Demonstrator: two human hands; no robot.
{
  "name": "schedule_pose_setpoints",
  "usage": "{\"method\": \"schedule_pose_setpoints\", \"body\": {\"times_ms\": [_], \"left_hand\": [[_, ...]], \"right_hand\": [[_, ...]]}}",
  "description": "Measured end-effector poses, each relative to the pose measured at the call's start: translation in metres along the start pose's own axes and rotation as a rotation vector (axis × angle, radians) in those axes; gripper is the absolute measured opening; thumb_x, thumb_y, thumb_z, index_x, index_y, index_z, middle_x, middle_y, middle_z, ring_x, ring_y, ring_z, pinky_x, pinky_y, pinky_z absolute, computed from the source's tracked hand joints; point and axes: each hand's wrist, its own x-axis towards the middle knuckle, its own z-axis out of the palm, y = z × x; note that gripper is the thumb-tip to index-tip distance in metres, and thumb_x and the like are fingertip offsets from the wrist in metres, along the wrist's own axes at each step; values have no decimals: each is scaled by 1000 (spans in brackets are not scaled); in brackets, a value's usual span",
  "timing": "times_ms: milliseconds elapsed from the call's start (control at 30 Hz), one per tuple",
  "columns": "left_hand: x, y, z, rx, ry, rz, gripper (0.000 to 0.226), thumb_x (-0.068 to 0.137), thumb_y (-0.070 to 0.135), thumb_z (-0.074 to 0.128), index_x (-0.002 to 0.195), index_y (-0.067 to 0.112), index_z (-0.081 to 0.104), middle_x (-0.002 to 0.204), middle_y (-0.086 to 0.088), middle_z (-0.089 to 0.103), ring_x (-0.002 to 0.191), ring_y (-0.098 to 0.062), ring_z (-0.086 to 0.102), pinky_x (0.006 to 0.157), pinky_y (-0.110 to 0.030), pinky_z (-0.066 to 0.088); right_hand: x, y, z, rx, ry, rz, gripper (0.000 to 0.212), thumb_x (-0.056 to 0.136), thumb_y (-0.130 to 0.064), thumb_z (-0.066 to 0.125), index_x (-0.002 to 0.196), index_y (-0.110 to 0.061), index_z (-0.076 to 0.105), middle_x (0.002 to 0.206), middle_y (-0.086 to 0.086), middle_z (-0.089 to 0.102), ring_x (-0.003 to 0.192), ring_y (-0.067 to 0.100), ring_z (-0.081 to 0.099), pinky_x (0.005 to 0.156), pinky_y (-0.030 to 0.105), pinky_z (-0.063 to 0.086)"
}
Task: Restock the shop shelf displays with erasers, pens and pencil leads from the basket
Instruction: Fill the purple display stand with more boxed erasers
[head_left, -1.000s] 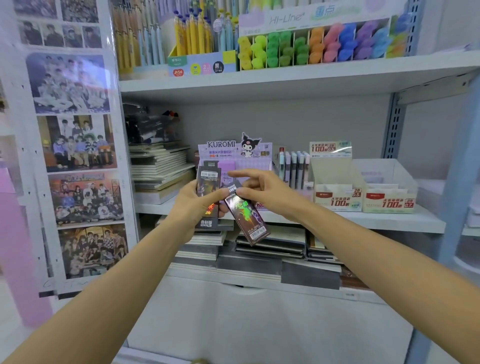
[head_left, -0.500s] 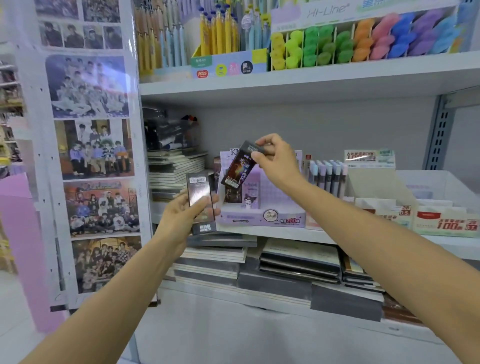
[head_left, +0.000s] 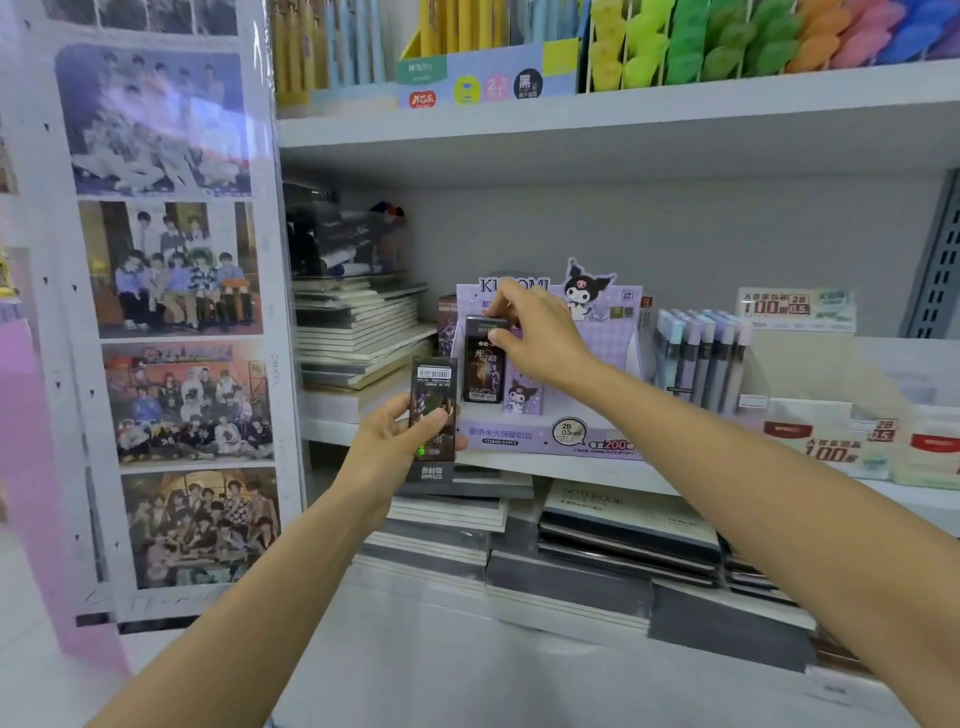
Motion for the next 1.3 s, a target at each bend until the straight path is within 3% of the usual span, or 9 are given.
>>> {"method": "schedule_pose_setpoints", "body": {"times_ms": [167,367,667,833,900,967,1033,1133,1300], "left_hand": [[4,-2,1,6,4,-7,18,95,15,60,112,20,63,104,-2,76,88,-25,74,69,-31,60],[5,-2,0,22,8,-28,20,96,14,59,116,16,62,105,-2,75,87,-26,74,74,-34,58],[5,-3,2,15,18,-42,22,96,15,59,117,15,61,105,-4,75,87,-27,73,74,-35,58],[3,0,2,-5,6,-51,18,95,15,59,113,18,62,104,-4,75,85,-24,73,77,-35,59],[1,3,3,-9,6,-36,16,95,13,59,110,17,64,102,-7,76,81,-23,74,73,-31,60],[-2,8,7,15,0,-14,16,94,13,61,110,14,64,100,-9,76,80,-23,74,68,-28,60],[-5,14,13,42,-36,18,20,93,12,62,113,11,65,99,-10,75,81,-25,74,69,-29,60],[-12,25,21,89,-108,31,22,92,12,64,114,13,66,100,-11,75,86,-28,74,76,-31,60],[-22,39,19,109,-10,-66,26,81,6,74,106,5,66,90,-14,73,76,-21,73,69,-28,60]], "right_hand": [[10,-1,-4,-13,-61,62,18,88,-13,64,90,-24,49,101,8,62,97,26,56,88,42,47],[22,1,-20,24,-228,90,18,89,-11,64,90,-23,49,99,8,66,77,19,55,76,38,50],[12,8,10,-198,-35,14,8,92,-26,62,100,-23,63,102,5,62,105,24,48,83,33,37],[5,12,5,-260,-15,-73,30,94,-33,59,120,-21,66,118,2,55,116,21,41,99,35,34],[-1,7,0,-113,51,-84,33,94,-32,59,124,-18,64,123,2,55,117,18,45,99,30,34],[-10,-2,-7,216,87,-84,31,94,-26,60,123,-16,64,118,2,61,103,13,54,86,19,41],[-22,-15,-13,464,-27,-80,33,93,-23,63,125,-16,63,111,-1,65,87,10,59,77,16,47],[-35,-27,-16,439,-198,-120,31,91,-17,66,122,-14,65,108,-1,69,94,12,66,85,22,53],[-51,-19,-37,657,6,93,17,89,-9,66,107,-9,65,96,7,69,95,23,67,82,29,58]]}}
